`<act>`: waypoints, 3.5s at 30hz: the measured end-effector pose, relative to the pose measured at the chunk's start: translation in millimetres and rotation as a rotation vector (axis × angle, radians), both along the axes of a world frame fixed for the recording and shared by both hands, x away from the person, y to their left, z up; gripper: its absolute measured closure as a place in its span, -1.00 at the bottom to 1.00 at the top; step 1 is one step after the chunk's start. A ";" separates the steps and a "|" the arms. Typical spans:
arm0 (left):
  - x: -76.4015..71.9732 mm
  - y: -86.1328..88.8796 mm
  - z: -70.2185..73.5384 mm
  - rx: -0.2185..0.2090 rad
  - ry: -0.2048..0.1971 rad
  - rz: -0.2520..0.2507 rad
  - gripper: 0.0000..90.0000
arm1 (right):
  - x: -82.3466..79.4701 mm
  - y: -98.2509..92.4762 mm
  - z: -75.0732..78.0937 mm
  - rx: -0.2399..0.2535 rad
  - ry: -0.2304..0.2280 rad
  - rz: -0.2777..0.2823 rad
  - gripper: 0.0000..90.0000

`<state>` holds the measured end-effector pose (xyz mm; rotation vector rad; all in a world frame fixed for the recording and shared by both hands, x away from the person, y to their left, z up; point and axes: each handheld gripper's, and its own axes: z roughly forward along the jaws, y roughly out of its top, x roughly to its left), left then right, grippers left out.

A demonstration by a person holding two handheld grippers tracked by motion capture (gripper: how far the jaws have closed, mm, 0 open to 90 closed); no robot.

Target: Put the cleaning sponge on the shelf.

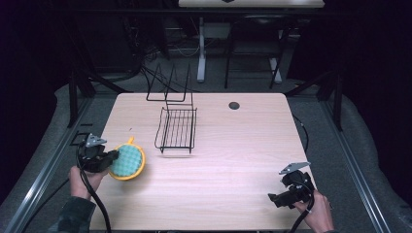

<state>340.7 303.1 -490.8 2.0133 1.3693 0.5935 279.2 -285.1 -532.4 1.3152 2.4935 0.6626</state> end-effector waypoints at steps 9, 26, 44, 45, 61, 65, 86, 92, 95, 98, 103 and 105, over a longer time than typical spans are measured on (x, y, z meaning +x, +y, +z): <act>-0.3 3.5 9.1 -0.019 -0.013 0.003 0.94 | 0.8 0.7 -0.3 -0.004 0.003 0.003 -0.97; 0.6 1.1 22.8 -0.029 -0.031 -0.011 0.94 | 0.1 0.7 0.0 -0.004 -0.005 0.000 -0.97; 2.9 2.9 34.2 -0.046 -0.052 -0.005 0.94 | 1.5 2.2 -0.2 -0.007 -0.006 0.011 -0.97; 3.3 3.2 35.1 -0.043 -0.049 -0.008 0.94 | 1.7 2.8 -0.3 -0.009 -0.006 0.012 -0.97; 13.1 -5.0 44.0 -0.066 -0.065 -0.036 0.94 | 1.7 2.7 -0.5 -0.004 0.001 0.005 -0.96; 17.2 -6.8 45.9 -0.068 -0.067 -0.044 0.94 | 1.1 2.7 0.9 -0.005 -0.003 0.007 -0.96; 41.2 -23.1 50.2 -0.102 -0.081 -0.069 0.94 | 2.5 0.5 -0.2 -0.003 0.001 0.002 -0.96; 45.8 -29.8 50.6 -0.097 -0.085 -0.084 0.94 | 2.5 0.9 0.0 -0.003 0.001 0.000 -0.96; 48.3 -31.9 49.1 -0.100 -0.082 -0.084 0.94 | 2.7 0.7 -0.2 -0.005 0.006 0.001 -0.96; 50.0 -32.0 48.8 -0.103 -0.081 -0.083 0.94 | 2.5 0.2 -0.9 -0.004 0.001 0.000 -0.96; 52.6 -35.4 48.6 -0.110 -0.087 -0.086 0.94 | 2.4 0.1 -0.9 -0.003 -0.001 0.001 -0.96; 53.7 -37.9 48.4 -0.117 -0.088 -0.084 0.94 | 2.4 0.4 -1.0 -0.003 -0.001 0.000 -0.96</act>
